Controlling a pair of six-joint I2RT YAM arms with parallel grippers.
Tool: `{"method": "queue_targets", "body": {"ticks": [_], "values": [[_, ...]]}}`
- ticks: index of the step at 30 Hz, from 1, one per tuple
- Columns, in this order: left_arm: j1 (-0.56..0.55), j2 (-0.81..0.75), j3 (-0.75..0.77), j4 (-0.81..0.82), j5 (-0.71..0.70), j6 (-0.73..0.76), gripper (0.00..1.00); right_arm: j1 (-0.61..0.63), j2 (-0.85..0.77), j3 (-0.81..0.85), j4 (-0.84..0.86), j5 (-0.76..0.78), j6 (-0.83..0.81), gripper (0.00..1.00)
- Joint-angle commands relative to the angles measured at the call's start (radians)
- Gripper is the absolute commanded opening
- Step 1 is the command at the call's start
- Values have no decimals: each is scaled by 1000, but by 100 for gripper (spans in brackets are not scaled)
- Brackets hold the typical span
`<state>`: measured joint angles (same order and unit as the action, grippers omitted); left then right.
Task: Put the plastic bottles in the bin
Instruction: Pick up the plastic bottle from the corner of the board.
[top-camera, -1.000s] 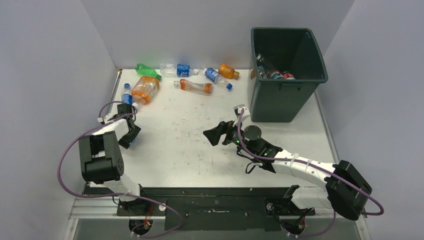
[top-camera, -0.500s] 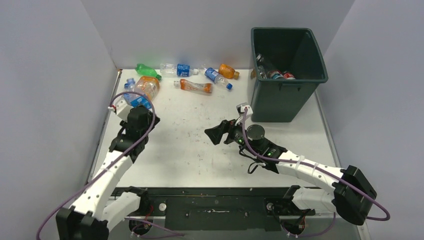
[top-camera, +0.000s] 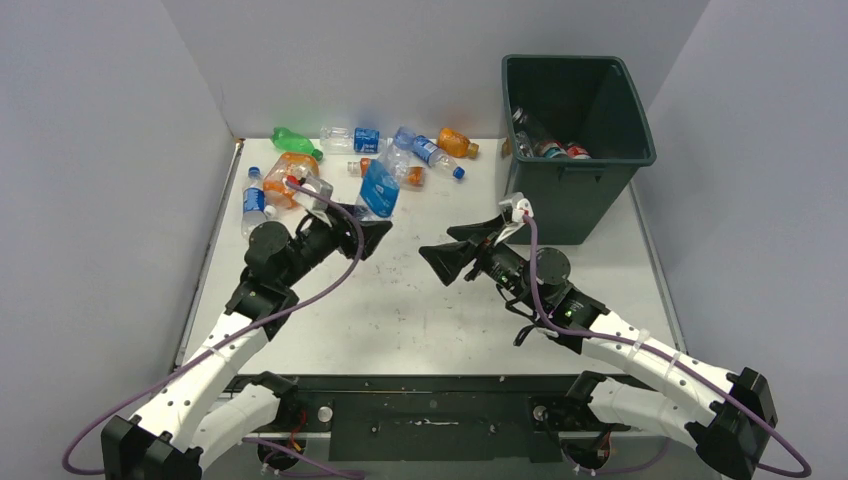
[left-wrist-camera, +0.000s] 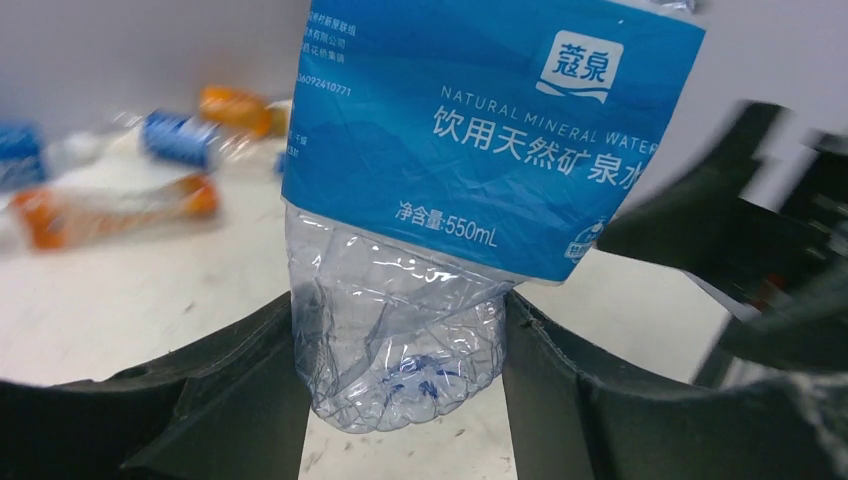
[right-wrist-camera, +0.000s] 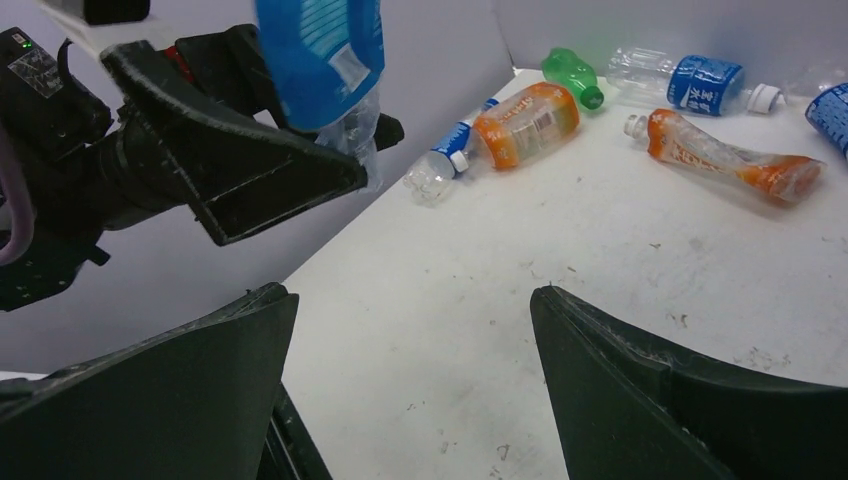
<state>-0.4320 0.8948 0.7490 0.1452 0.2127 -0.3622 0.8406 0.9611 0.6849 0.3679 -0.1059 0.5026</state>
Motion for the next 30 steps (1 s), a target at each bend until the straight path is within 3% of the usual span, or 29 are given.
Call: {"method": "queue_targets", "body": {"ticks": [1, 7, 16, 23, 26, 30], "values": [[-13, -24, -67, 400, 442, 55, 10, -22, -19, 33, 133, -116, 1, 89], [-60, -74, -204, 533, 376, 35, 0, -20, -29, 26, 245, -166, 20, 90], [-96, -72, -211, 511, 259, -16, 0, 33, 37, 107, 264, -240, -51, 90], [-109, -59, -210, 490, 144, -24, 0, 59, 41, 107, 284, -154, -41, 90], [-116, -56, -211, 486, 139, -16, 0, 64, 95, 166, 248, -65, -37, 90], [-137, -54, -206, 459, 135, 14, 0, 67, 171, 220, 281, -66, -24, 90]]}}
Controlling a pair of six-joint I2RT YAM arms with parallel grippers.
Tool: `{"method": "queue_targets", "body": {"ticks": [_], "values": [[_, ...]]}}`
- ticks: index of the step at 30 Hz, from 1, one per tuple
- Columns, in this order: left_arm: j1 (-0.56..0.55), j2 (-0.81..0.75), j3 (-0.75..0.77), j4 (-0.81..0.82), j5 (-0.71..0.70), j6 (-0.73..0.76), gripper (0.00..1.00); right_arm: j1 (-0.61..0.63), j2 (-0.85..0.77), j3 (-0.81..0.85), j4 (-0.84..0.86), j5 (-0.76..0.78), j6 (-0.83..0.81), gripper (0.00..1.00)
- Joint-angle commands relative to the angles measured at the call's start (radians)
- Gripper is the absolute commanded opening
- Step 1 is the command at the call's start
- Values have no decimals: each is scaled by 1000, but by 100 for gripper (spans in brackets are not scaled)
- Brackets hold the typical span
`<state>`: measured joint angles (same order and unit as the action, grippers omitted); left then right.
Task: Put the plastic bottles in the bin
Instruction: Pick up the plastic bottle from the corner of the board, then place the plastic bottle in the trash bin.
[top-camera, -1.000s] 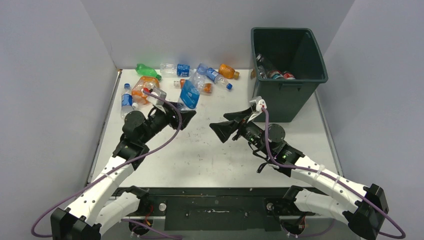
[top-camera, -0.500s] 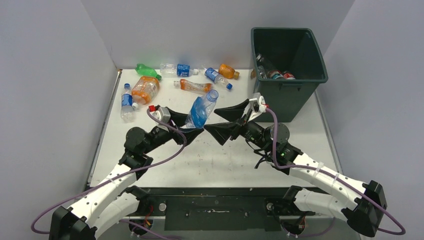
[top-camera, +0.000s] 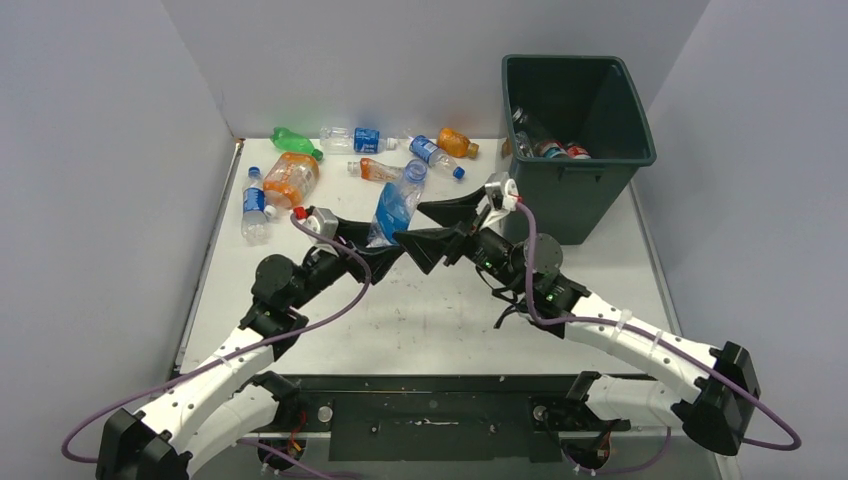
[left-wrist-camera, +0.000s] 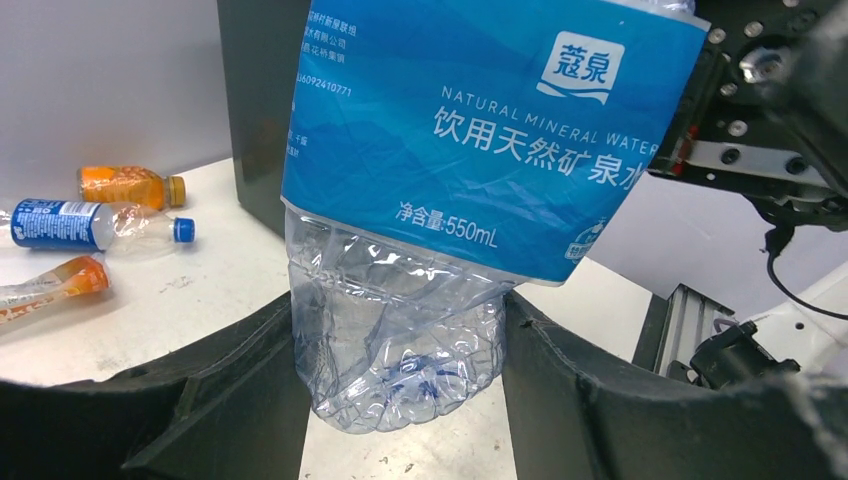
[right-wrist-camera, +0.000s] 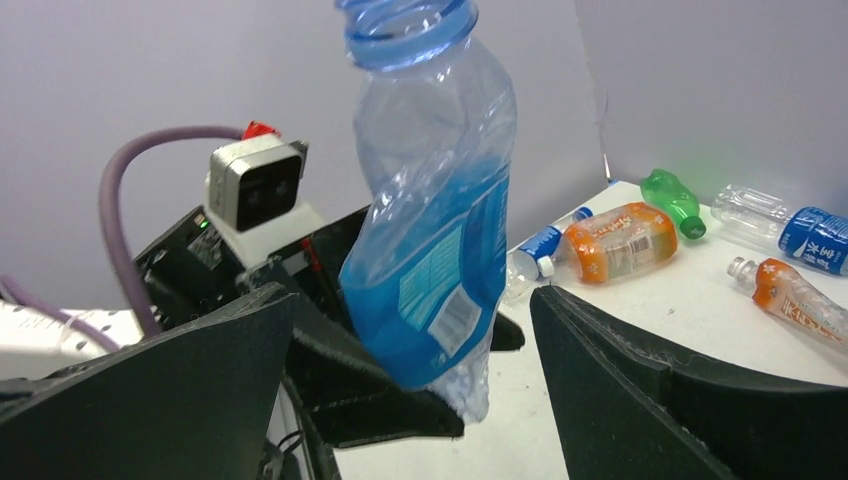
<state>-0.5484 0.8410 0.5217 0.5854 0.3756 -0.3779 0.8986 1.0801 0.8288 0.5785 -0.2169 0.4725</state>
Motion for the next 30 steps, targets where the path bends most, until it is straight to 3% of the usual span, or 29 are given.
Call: {"method": "queue_targets", "body": {"ticks": [1, 3, 5, 6, 9, 10, 13, 15, 16, 21, 22, 24, 30], "values": [[-26, 0, 22, 12, -27, 37, 0, 10, 70, 90, 71, 53, 10, 90], [-36, -2, 26, 0, -25, 50, 0, 11, 101, 116, 59, 90, 17, 90], [-45, -5, 27, -7, -21, 60, 0, 11, 130, 137, 37, 127, 24, 96], [-50, -9, 27, -12, -20, 66, 0, 9, 141, 143, 25, 134, 31, 93], [-61, -22, 27, -35, -20, 88, 1, 7, 153, 138, 27, 123, 33, 56], [-64, -28, 29, -45, -20, 95, 11, 6, 150, 138, 24, 116, 34, 49], [-67, -39, 41, -79, -10, 103, 65, 3, 126, 140, -17, 83, 18, 37], [-68, -51, 51, -102, 1, 106, 91, -9, 96, 147, -81, 37, -5, 30], [-68, -60, 53, -108, 9, 105, 97, -20, 71, 151, -119, 6, -17, 27], [-69, -110, 62, -111, 142, 87, 96, -138, -62, 166, -345, -209, -116, 15], [-69, -110, 68, -104, 192, 73, 96, -146, -93, 166, -393, -220, -143, 8], [-68, -88, 76, -60, 283, 20, 96, -149, -147, 155, -442, -241, -178, 5], [-65, 31, 93, 123, 458, -169, 96, -155, -184, 51, -204, -472, -35, 5]]}}
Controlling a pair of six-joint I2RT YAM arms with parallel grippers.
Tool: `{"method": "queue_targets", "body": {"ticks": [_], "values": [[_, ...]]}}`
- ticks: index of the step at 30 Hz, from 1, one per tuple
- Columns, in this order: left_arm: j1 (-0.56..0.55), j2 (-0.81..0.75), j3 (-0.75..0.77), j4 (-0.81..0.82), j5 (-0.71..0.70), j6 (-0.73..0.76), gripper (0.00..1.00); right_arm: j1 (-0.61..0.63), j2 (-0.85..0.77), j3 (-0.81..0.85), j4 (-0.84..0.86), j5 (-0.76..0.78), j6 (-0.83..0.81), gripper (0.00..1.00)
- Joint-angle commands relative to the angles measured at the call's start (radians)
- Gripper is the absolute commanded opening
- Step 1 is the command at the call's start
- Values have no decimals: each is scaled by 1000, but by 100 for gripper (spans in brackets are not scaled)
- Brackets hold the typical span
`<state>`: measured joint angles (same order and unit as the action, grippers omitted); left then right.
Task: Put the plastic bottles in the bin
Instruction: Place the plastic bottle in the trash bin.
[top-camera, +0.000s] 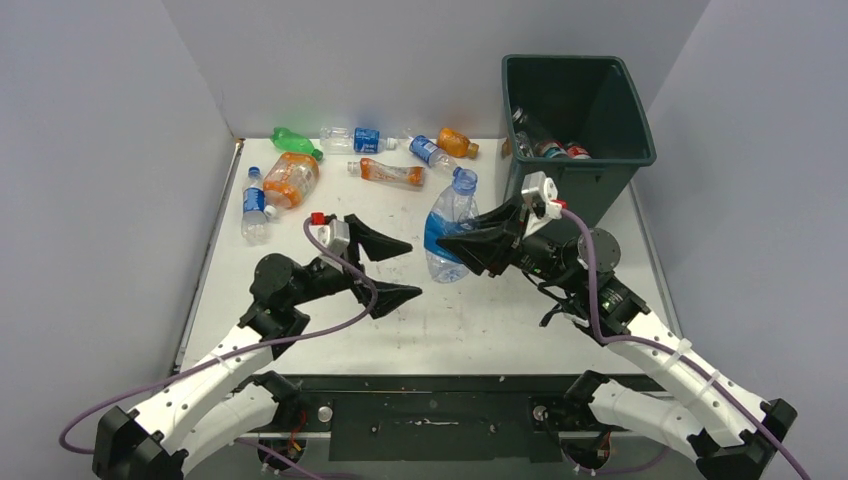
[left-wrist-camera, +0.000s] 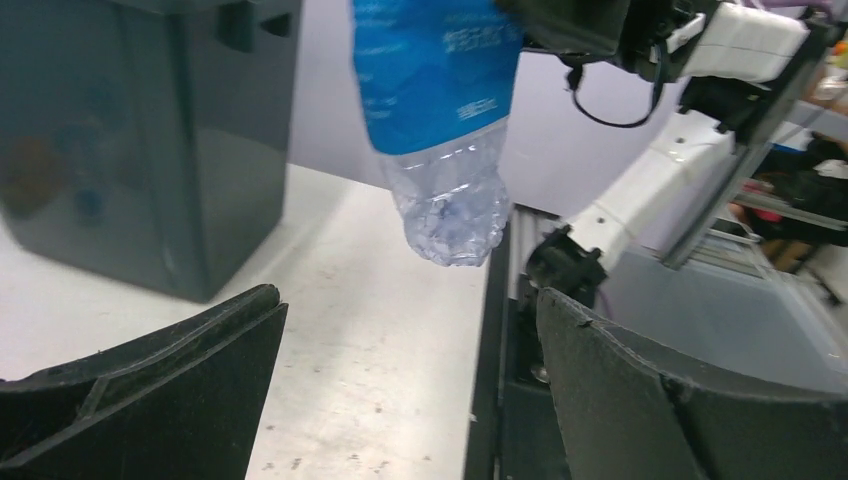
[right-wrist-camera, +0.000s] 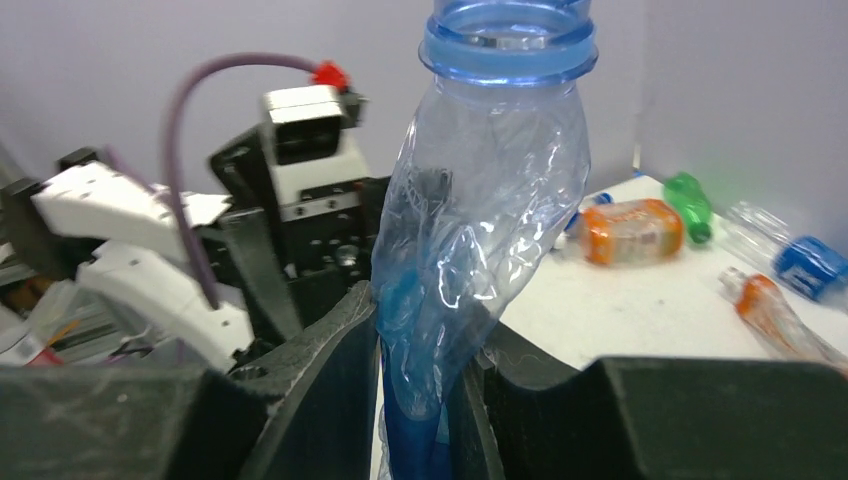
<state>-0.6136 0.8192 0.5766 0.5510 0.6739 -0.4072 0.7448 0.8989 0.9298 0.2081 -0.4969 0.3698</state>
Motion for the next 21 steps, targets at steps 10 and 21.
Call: {"method": "queue_targets", "body": {"ticks": [10, 21], "values": [[-1, 76, 17, 337, 199, -303, 96, 50, 55, -176, 464, -236, 132, 5], [-8, 127, 32, 282, 199, -268, 47, 101, 75, -195, 544, -182, 133, 5]]}}
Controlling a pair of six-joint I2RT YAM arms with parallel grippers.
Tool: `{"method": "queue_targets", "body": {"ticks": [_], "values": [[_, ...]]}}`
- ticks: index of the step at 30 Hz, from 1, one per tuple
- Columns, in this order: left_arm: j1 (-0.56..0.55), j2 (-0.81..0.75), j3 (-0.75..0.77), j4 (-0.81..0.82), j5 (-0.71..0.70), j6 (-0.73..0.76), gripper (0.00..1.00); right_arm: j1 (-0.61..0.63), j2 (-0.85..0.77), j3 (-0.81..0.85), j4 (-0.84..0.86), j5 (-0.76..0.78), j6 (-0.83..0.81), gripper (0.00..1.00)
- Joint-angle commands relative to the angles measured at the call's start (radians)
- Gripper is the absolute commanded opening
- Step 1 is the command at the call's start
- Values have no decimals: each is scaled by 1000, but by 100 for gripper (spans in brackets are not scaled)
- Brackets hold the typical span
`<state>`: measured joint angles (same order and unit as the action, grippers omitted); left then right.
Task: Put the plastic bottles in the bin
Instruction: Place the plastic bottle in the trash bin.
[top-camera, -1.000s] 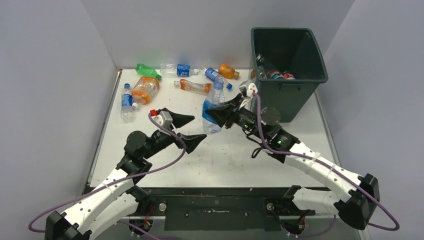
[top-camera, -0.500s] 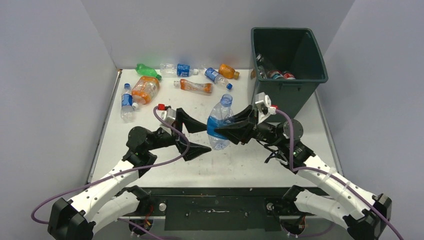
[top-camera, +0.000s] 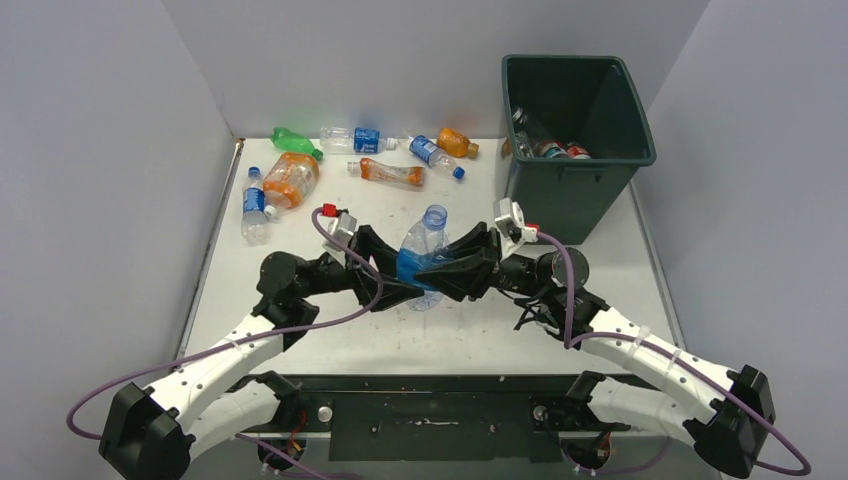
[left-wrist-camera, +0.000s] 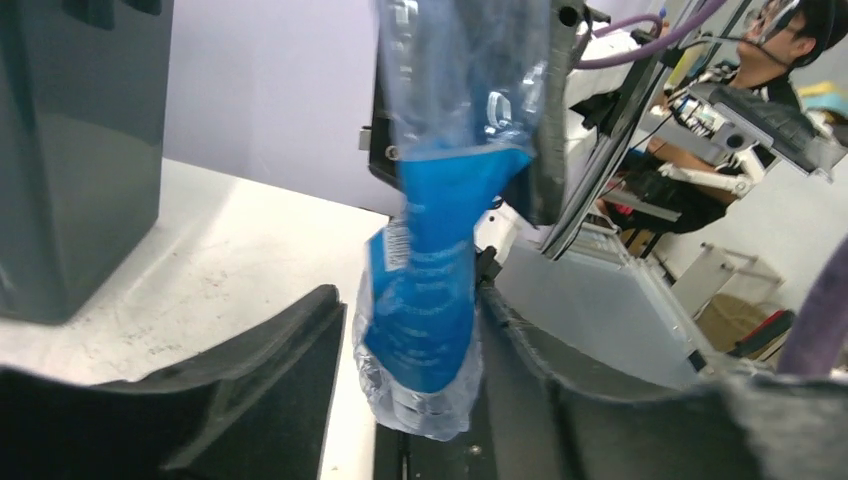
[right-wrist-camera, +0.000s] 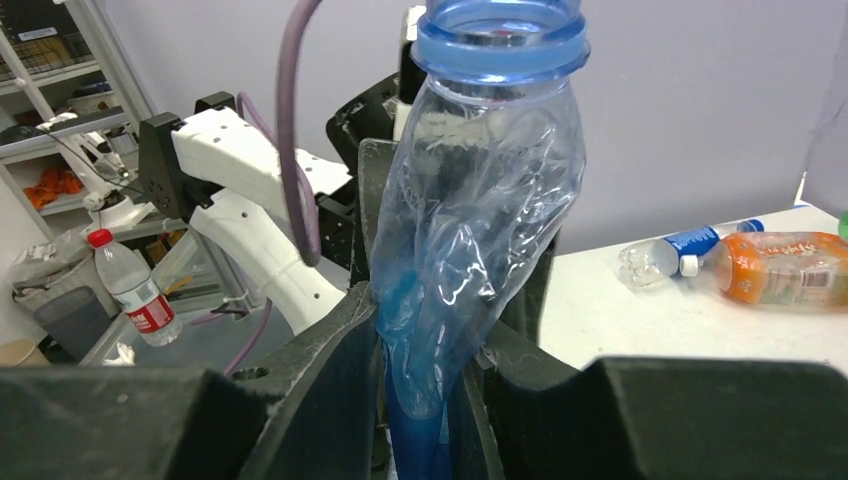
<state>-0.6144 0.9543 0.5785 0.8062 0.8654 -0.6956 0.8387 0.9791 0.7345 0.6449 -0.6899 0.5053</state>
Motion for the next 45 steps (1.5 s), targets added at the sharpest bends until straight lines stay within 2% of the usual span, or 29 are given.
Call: {"method": "queue_targets", "body": {"ticks": [1, 2, 3, 4, 5, 6, 8, 10, 13, 17, 22, 24, 29, 33, 35, 38, 39, 40, 42, 44, 45], "values": [[-7, -13, 28, 26, 2, 25, 41, 9, -5, 4, 98, 12, -5, 5], [-7, -16, 27, 25, -3, 31, 36, 10, -7, 8, 80, 18, -11, 11], [-7, -19, 24, 24, -9, 37, 32, 11, -11, 15, 53, 31, -19, 26], [-7, -22, 21, 19, -21, 47, 27, 12, -18, 23, 15, 53, -31, 44], [-7, -25, 20, 12, -32, 55, 20, 16, -34, 35, -24, 83, -51, 67], [-6, -28, 18, 2, -44, 65, 12, 25, -52, 48, -72, 124, -73, 81], [-7, -32, 15, -23, -70, 86, 0, 39, -97, 71, -148, 210, -116, 98], [-7, -29, 17, -45, -90, 101, 0, 44, -133, 102, -213, 269, -157, 92], [-7, -16, 25, -71, -105, 106, 0, 46, -168, 158, -298, 340, -195, 90], [-7, 2, 31, -93, -117, 110, 0, 48, -164, 235, -375, 402, -241, 91], [-7, 11, 31, -93, -115, 108, 0, 48, -78, 348, -473, 432, -261, 97], [-7, 8, 28, -93, -117, 110, 0, 48, -47, 376, -507, 455, -257, 97], [-8, 8, 27, -94, -116, 110, 0, 48, -23, 382, -521, 501, -241, 81], [-8, 6, 27, -93, -116, 112, 0, 48, -7, 384, -524, 494, -230, 71], [-10, 5, 27, -93, -115, 113, 0, 48, -6, 379, -518, 495, -226, 58], [-12, 4, 26, -99, -120, 121, 0, 48, -3, 378, -515, 480, -224, 26], [-12, 4, 27, -104, -121, 124, 5, 47, -2, 379, -517, 477, -224, 13], [-14, 3, 28, -112, -123, 127, 20, 48, -2, 379, -520, 481, -223, 6], [-15, -2, 32, -133, -135, 139, 62, 48, -7, 383, -527, 483, -226, 5], [-15, -12, 30, -145, -156, 147, 93, 48, -17, 394, -543, 486, -239, 5], [-15, -19, 28, -150, -167, 152, 98, 47, -21, 405, -560, 494, -250, 5]]}}
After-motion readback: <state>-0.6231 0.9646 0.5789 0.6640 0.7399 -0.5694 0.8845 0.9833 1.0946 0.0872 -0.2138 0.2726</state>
